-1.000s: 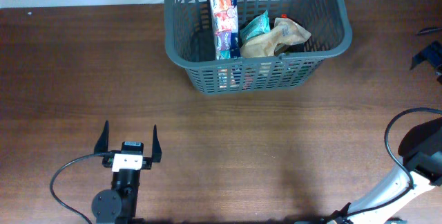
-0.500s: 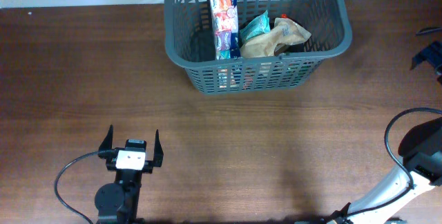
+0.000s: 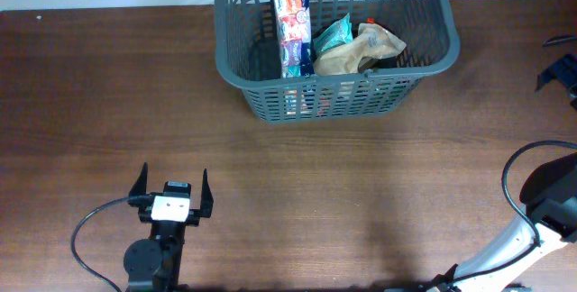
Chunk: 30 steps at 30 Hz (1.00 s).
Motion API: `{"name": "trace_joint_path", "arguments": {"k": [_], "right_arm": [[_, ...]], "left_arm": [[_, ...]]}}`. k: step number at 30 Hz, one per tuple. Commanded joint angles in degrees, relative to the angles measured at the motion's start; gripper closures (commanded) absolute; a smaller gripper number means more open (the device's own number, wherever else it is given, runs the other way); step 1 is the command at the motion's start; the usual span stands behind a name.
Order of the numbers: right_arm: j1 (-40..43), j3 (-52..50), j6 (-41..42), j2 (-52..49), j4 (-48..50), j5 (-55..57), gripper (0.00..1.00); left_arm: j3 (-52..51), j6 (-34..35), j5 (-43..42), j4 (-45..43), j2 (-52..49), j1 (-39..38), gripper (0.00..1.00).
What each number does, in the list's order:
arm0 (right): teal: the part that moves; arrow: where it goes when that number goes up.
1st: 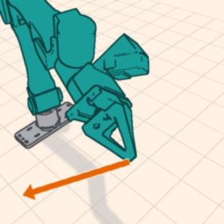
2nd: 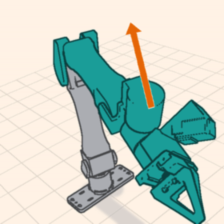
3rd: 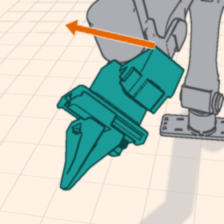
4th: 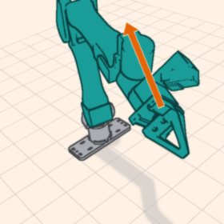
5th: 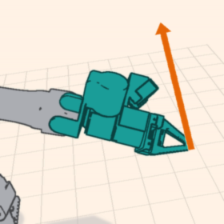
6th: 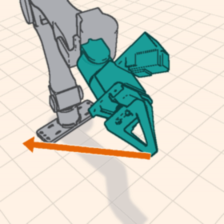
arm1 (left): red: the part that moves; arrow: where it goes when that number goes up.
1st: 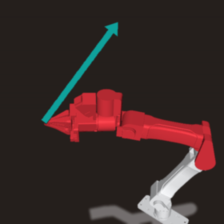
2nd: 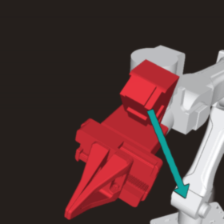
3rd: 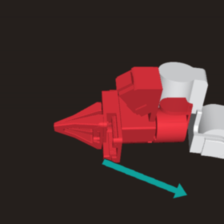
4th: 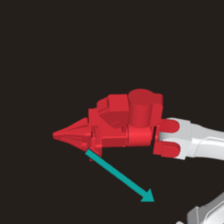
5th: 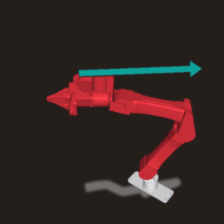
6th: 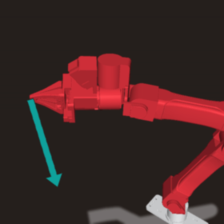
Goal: Pack container
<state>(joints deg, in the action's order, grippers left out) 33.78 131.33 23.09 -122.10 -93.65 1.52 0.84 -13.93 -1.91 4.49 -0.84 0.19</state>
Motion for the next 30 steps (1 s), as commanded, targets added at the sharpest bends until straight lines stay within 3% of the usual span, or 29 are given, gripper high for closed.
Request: {"name": "trace_joint_path", "arguments": {"k": [1, 26, 30], "right_arm": [[0.0, -0.31, -0.31, -0.09, 0.02, 0.7, 0.01], [-0.59, -0.31, -0.31, 0.26, 0.02, 0.72, 0.01], [-2.8, -0.31, -0.33, 2.86, 3.78, 4.55, 0.01]], "left_arm": [[-0.35, -0.09, 0.24, 0.11, 0.5, 0.35, 0.01], [-0.35, -0.09, 0.24, 0.11, 0.5, 0.35, 0.01], [-0.35, -0.09, 0.24, 0.09, 0.5, 0.35, 0.01]]}}
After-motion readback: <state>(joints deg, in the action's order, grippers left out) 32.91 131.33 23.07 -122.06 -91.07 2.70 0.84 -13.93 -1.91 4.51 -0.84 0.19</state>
